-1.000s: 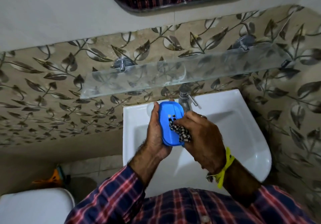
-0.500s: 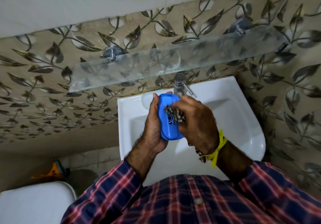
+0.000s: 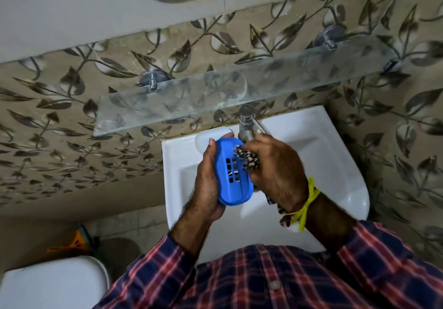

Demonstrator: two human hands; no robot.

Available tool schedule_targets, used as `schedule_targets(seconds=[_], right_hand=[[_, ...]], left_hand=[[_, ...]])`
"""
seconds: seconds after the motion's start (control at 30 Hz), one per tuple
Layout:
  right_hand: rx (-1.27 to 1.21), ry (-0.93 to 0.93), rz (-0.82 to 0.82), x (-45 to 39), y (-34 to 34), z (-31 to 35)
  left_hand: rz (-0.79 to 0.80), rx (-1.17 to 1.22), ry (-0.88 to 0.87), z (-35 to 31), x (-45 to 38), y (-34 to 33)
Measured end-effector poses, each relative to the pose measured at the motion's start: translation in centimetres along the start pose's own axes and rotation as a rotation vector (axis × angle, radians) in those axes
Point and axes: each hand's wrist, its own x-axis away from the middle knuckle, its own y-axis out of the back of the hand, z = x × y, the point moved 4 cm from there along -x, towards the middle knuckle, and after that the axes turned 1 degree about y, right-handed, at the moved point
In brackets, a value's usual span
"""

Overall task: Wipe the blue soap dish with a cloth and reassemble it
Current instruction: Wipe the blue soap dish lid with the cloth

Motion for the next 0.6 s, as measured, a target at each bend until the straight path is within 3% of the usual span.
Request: schedule_targets(seconds=[0.07, 0.23, 0.37, 0.5, 0.6], right_hand=[[0.005, -0.075, -0.039, -0.2, 0.0, -0.5], [-0.017, -0.026, 0.03, 0.7, -0.6, 0.2], [-0.042, -0.126, -0.072, -0.5, 0.1, -0.5], [-0.049, 0.024, 0.097, 0.9, -0.5, 0.4], [-0.017, -0.029, 0.094, 1.8, -0.6, 0.0]], left_hand=[[-0.014, -0.028, -0.005, 0.0, -0.1, -0.2], [-0.048, -0.009, -0.009, -1.2, -0.7, 0.3], [-0.029, -0.04, 0.001, -0.8, -0.6, -0.4], [-0.034, 0.013, -0.05, -2.1, -0.8, 0.1], [-0.057, -0.013, -0.065, -2.1, -0.7, 0.4]])
